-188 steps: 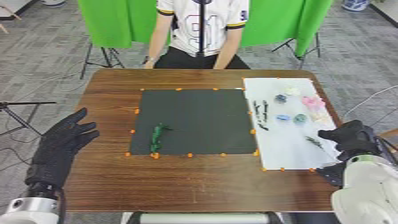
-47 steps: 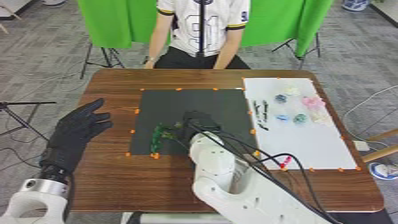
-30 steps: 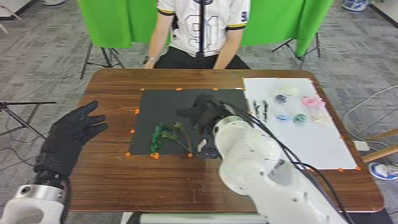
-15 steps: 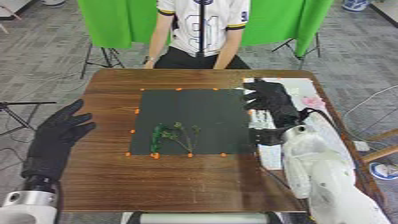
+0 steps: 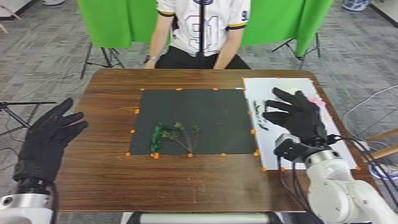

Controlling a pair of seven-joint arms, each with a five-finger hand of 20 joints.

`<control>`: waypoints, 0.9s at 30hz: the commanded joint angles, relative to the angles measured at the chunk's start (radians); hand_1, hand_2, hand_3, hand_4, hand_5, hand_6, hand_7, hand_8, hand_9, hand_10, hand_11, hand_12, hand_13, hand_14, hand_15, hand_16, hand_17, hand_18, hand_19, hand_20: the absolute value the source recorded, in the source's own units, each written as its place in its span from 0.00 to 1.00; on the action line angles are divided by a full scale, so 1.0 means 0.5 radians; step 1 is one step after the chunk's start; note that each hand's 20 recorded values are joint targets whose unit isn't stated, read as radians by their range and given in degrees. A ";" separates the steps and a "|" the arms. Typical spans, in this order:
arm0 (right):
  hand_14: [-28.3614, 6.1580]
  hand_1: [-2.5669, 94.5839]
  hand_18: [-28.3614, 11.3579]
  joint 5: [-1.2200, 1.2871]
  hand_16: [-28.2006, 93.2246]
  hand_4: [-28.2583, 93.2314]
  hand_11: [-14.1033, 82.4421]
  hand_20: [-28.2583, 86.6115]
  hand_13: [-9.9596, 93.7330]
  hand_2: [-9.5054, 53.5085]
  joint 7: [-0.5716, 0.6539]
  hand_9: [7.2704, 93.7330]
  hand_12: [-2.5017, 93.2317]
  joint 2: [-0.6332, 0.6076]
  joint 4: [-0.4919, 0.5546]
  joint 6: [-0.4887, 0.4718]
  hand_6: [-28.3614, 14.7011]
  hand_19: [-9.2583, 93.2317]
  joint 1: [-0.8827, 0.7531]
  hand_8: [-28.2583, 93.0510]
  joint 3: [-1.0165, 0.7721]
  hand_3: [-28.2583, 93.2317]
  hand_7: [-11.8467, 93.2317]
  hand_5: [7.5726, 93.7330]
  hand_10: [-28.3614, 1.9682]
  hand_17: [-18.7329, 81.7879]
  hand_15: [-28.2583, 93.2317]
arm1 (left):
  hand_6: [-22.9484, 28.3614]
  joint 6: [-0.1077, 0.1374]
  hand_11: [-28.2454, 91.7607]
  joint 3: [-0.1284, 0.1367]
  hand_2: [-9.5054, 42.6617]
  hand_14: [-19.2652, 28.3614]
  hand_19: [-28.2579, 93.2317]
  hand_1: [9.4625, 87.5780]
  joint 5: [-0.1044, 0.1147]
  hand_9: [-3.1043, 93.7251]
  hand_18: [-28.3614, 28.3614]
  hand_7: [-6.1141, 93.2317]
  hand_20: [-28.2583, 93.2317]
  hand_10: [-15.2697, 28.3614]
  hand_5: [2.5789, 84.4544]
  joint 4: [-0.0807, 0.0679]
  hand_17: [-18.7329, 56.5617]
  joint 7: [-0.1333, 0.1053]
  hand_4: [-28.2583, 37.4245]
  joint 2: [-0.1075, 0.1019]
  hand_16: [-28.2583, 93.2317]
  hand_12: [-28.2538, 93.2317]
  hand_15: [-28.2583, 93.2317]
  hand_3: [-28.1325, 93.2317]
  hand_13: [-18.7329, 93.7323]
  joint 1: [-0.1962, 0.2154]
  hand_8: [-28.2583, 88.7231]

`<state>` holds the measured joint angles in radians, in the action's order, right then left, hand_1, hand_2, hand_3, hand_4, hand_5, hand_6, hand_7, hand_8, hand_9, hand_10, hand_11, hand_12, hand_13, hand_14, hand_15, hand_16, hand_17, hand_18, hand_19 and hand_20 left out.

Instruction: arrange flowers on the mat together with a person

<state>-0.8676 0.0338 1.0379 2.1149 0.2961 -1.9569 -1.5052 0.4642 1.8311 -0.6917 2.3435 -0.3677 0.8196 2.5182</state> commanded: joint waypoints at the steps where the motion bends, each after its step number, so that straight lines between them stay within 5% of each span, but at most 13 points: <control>1: 0.14 0.17 0.06 -0.073 0.30 0.02 0.31 0.38 0.48 0.33 -0.069 0.47 0.18 0.022 0.017 0.011 0.61 0.59 -0.037 0.14 -0.033 0.84 0.24 0.46 0.30 0.26 0.66 | 0.57 -0.015 0.50 -0.036 0.29 0.91 0.67 0.16 0.005 0.34 0.89 0.22 0.30 0.77 0.36 -0.017 0.13 0.027 0.00 0.017 0.14 0.31 0.72 0.89 0.34 0.029 0.14; 5: 0.14 0.17 0.06 -0.082 0.30 0.02 0.31 0.39 0.48 0.33 -0.064 0.47 0.18 0.024 0.016 -0.010 0.61 0.59 -0.033 0.14 -0.038 0.84 0.24 0.46 0.30 0.26 0.66 | 0.57 -0.018 0.50 -0.028 0.29 0.92 0.67 0.16 0.006 0.34 0.89 0.22 0.31 0.77 0.36 -0.012 0.13 0.065 0.00 0.025 0.13 0.31 0.72 0.89 0.34 0.038 0.14; 27: 0.15 0.17 0.05 -0.085 0.30 0.03 0.32 0.40 0.49 0.33 -0.061 0.48 0.18 0.030 0.007 -0.035 0.62 0.58 0.033 0.14 -0.005 0.85 0.24 0.46 0.30 0.26 0.67 | 0.58 -0.012 0.52 -0.024 0.29 0.92 0.67 0.18 0.018 0.35 0.89 0.23 0.31 0.79 0.37 -0.012 0.14 0.038 0.00 0.001 0.13 0.31 0.74 0.90 0.35 0.013 0.14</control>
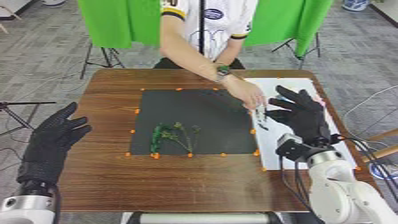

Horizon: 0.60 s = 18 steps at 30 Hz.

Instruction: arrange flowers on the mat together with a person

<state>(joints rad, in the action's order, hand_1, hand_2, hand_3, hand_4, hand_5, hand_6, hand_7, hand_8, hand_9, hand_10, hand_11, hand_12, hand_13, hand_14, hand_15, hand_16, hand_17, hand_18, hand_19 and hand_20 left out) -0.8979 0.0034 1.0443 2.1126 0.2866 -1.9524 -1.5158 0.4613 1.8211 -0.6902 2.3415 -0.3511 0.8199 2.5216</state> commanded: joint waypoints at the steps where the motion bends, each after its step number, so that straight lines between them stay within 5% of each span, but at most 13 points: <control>1: 0.15 0.17 0.05 -0.034 0.30 0.03 0.32 0.40 0.49 0.33 0.000 0.49 0.18 0.022 0.015 -0.031 0.62 0.58 0.014 0.14 0.009 0.85 0.24 0.47 0.30 0.26 0.67 | 0.58 -0.009 0.52 -0.003 0.28 0.92 0.67 0.18 0.010 0.35 0.89 0.23 0.31 0.79 0.37 -0.006 0.14 0.016 0.00 0.006 0.13 0.31 0.74 0.90 0.35 0.006 0.14; 18: 0.15 0.17 0.05 -0.035 0.30 0.03 0.32 0.40 0.49 0.32 -0.001 0.49 0.18 0.018 0.011 -0.022 0.62 0.59 0.025 0.14 0.022 0.85 0.24 0.47 0.30 0.26 0.67 | 0.58 -0.007 0.52 -0.009 0.28 0.92 0.67 0.18 0.007 0.36 0.89 0.23 0.31 0.79 0.37 -0.002 0.14 0.020 0.01 0.010 0.13 0.31 0.74 0.90 0.35 0.006 0.14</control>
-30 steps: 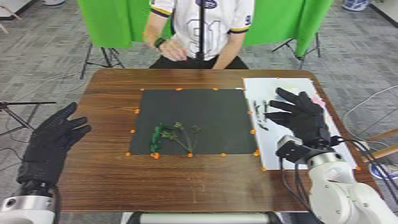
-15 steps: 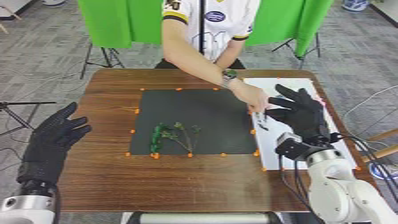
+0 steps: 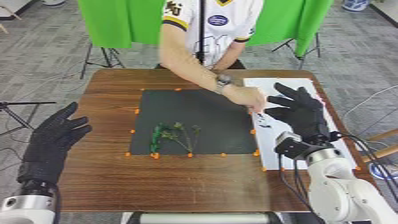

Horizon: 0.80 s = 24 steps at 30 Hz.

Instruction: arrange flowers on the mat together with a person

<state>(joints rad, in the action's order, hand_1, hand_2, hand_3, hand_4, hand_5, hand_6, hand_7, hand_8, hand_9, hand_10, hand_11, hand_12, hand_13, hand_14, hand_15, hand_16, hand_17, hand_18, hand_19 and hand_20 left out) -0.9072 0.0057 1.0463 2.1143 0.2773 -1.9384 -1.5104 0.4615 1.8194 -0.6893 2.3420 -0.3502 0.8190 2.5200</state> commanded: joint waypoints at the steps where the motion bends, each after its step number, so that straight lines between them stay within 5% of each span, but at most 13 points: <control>1: 0.15 0.17 0.05 -0.016 0.30 0.03 0.32 0.40 0.49 0.32 0.002 0.49 0.18 0.018 0.011 -0.006 0.62 0.59 -0.007 0.14 0.009 0.85 0.24 0.47 0.30 0.26 0.67 | 0.58 -0.012 0.52 -0.004 0.28 0.92 0.67 0.18 0.003 0.36 0.89 0.23 0.31 0.79 0.37 -0.002 0.14 0.029 0.01 0.017 0.13 0.31 0.74 0.90 0.35 0.010 0.14; 24: 0.15 0.17 0.05 -0.021 0.30 0.03 0.32 0.40 0.50 0.33 0.004 0.50 0.18 0.021 0.012 -0.013 0.62 0.59 -0.023 0.14 0.011 0.85 0.24 0.47 0.30 0.27 0.67 | 0.59 0.000 0.52 -0.018 0.28 0.93 0.67 0.19 0.012 0.35 0.89 0.23 0.31 0.79 0.37 0.002 0.14 0.013 0.01 0.005 0.13 0.31 0.74 0.90 0.35 0.027 0.14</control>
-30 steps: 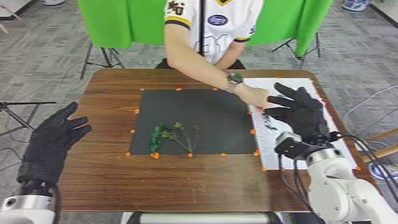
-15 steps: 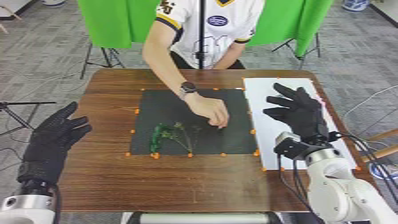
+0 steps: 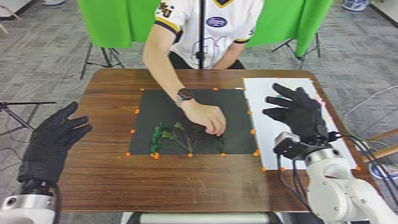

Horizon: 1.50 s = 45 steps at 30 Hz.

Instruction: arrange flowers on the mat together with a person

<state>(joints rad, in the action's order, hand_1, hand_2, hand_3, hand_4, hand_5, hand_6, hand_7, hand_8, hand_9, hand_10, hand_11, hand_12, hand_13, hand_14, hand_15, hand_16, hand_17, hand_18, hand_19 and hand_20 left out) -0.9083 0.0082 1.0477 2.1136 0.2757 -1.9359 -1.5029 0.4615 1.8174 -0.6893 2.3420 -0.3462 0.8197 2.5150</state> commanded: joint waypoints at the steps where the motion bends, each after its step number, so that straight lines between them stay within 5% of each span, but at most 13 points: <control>1: 0.15 0.17 0.05 -0.016 0.30 0.03 0.32 0.40 0.50 0.33 -0.003 0.50 0.18 0.018 0.012 -0.013 0.62 0.59 -0.028 0.14 -0.004 0.85 0.24 0.47 0.30 0.27 0.67 | 0.59 0.002 0.52 -0.015 0.28 0.93 0.67 0.19 0.012 0.35 0.89 0.24 0.31 0.79 0.37 0.001 0.14 0.000 0.01 0.001 0.13 0.31 0.74 0.90 0.35 0.039 0.14; 34: 0.17 0.20 0.04 -0.433 0.30 0.03 0.32 0.41 0.51 0.29 0.121 0.49 0.18 -0.066 -0.047 -0.012 0.62 0.63 0.035 0.14 -0.026 0.85 0.25 0.46 0.33 0.30 0.68 | 0.59 0.003 0.52 -0.027 0.28 0.93 0.67 0.19 0.010 0.35 0.89 0.24 0.31 0.79 0.37 -0.001 0.14 0.000 0.01 -0.008 0.13 0.31 0.74 0.90 0.35 0.032 0.14; 41: 0.23 0.24 0.03 -0.988 0.31 0.04 0.31 0.42 0.59 0.24 0.380 0.47 0.18 -0.144 -0.094 0.008 0.63 0.69 0.104 0.14 -0.027 0.85 0.25 0.45 0.36 0.36 0.74 | 0.59 0.008 0.52 -0.030 0.28 0.93 0.68 0.19 0.013 0.36 0.89 0.24 0.31 0.79 0.37 0.001 0.14 -0.007 0.01 -0.011 0.13 0.31 0.74 0.90 0.35 0.042 0.14; 45: 0.27 0.27 0.05 -1.408 0.31 0.04 0.30 0.40 0.61 0.20 0.727 0.45 0.18 -0.206 -0.170 -0.011 0.64 0.72 0.321 0.14 0.130 0.85 0.25 0.43 0.38 0.40 0.77 | 0.59 0.015 0.53 -0.038 0.28 0.93 0.68 0.19 0.019 0.36 0.89 0.24 0.31 0.79 0.37 0.002 0.14 -0.026 0.01 -0.020 0.13 0.31 0.74 0.90 0.35 0.048 0.14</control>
<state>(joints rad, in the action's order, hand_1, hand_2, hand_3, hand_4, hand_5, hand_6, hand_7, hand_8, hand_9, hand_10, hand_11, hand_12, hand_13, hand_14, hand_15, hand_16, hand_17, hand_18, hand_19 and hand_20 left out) -1.3459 0.1857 0.9976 2.0780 0.2722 -1.8993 -1.5111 0.4621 1.8073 -0.6880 2.3424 -0.3488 0.8138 2.5204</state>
